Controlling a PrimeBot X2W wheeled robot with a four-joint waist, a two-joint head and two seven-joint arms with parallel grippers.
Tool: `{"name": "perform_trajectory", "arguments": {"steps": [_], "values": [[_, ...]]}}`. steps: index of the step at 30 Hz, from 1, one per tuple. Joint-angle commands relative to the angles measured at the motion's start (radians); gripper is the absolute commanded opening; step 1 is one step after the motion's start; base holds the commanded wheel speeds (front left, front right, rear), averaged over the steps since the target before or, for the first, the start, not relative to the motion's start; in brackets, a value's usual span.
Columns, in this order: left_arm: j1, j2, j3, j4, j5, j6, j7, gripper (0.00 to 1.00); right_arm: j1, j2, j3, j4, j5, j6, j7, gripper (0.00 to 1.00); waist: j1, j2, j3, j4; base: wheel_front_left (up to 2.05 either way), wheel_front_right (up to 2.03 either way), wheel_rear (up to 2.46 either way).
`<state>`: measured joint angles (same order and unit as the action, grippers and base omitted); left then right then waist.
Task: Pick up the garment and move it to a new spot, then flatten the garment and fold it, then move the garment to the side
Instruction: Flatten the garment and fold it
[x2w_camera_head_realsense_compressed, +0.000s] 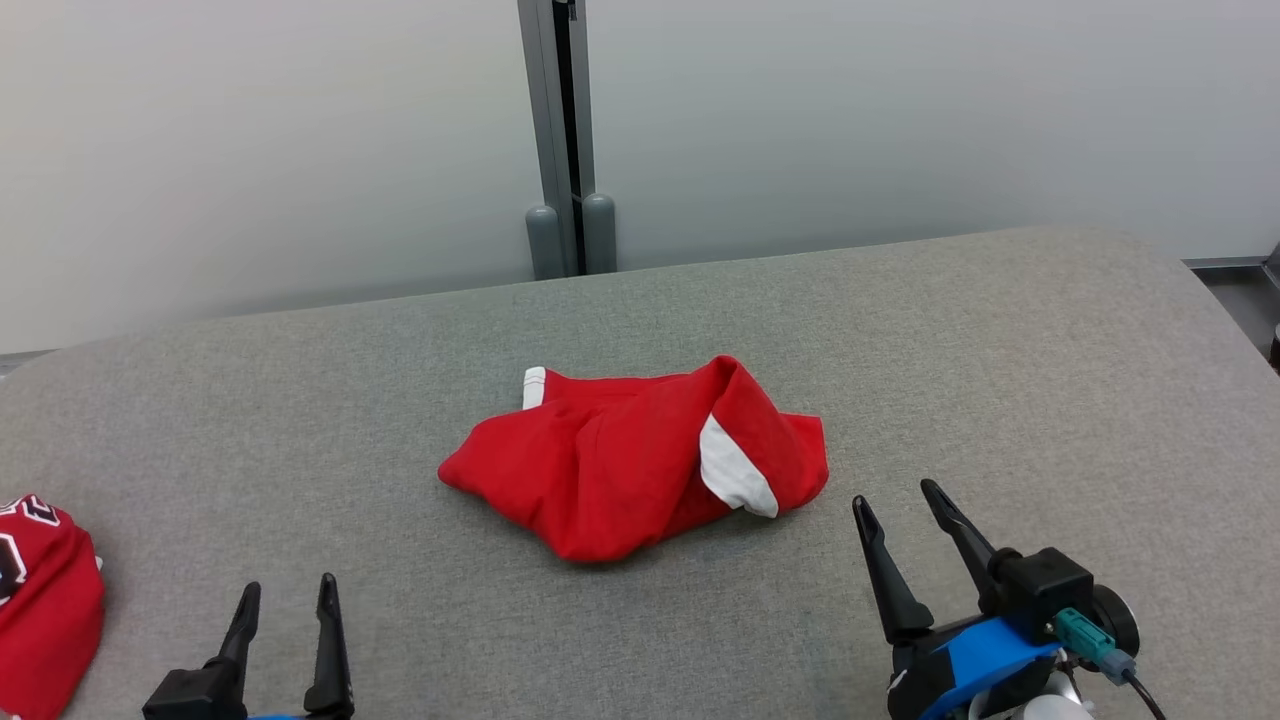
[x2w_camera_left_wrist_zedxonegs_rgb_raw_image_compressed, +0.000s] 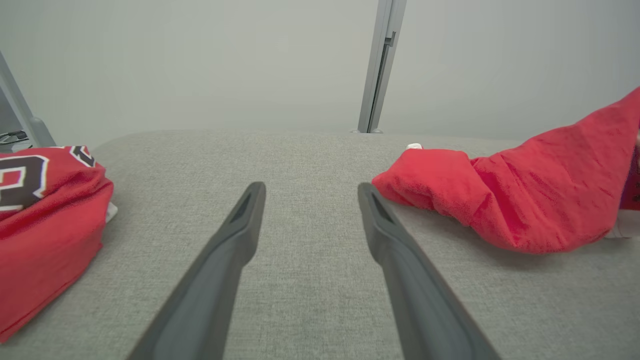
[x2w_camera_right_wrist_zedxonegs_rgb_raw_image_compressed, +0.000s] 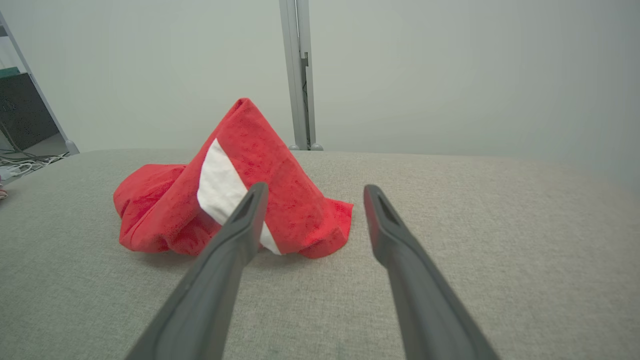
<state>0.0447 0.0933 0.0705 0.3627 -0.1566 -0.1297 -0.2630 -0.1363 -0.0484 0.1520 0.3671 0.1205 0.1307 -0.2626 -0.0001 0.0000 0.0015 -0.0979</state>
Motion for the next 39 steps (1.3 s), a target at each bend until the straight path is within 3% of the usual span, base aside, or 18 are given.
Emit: {"name": "perform_trajectory", "arguments": {"steps": [1, 9, 17, 25, 27, 32, 39], "values": [[-0.006, -0.001, -0.010, -0.005, 0.007, -0.001, -0.003, 1.00, 0.009, -0.003, 0.003, 0.006, -0.005, 0.000, -0.003, 1.00, 0.0001, 0.0000, 0.002, 0.005, 0.00, 0.00, 0.00], [-0.015, 0.027, -0.064, -0.016, -0.023, -0.001, -0.003, 1.00, -0.041, -0.004, 0.037, 0.103, -0.001, 0.000, -0.003, 1.00, 0.0001, 0.0000, 0.039, 0.056, 0.00, 0.00, 0.00], [-0.049, 0.079, -0.103, -0.025, -0.074, -0.002, -0.003, 1.00, -0.129, -0.003, -0.026, 0.271, -0.044, 0.000, -0.003, 1.00, 0.0001, 0.0000, 0.109, 0.160, 0.00, 0.00, 0.00], [-0.061, 0.108, -0.107, -0.030, -0.111, -0.002, -0.003, 1.00, -0.174, -0.004, -0.054, 0.286, -0.075, 0.000, -0.003, 1.00, 0.0001, 0.0000, 0.152, 0.195, 0.00, 0.00, 0.00], [-0.067, 0.108, -0.112, -0.032, -0.116, -0.002, -0.003, 1.00, -0.179, -0.004, -0.060, 0.259, -0.078, 0.000, -0.003, 0.00, 0.0001, 0.0000, 0.158, 0.195, 0.00, 0.00, 0.00], [-0.074, 0.102, -0.123, -0.036, -0.125, -0.002, -0.003, 1.00, -0.170, -0.004, -0.111, 0.093, -0.071, 0.000, -0.003, 0.00, 0.0001, 0.0000, 0.153, 0.179, 0.00, 0.00, 0.00], [-0.044, 0.058, -0.129, -0.032, -0.112, -0.002, -0.003, 1.00, -0.250, -0.004, -0.182, -0.145, -0.201, 0.000, -0.003, 0.00, 0.0001, 0.0000, 0.090, 0.136, 0.00, 0.00, 0.00]]}}
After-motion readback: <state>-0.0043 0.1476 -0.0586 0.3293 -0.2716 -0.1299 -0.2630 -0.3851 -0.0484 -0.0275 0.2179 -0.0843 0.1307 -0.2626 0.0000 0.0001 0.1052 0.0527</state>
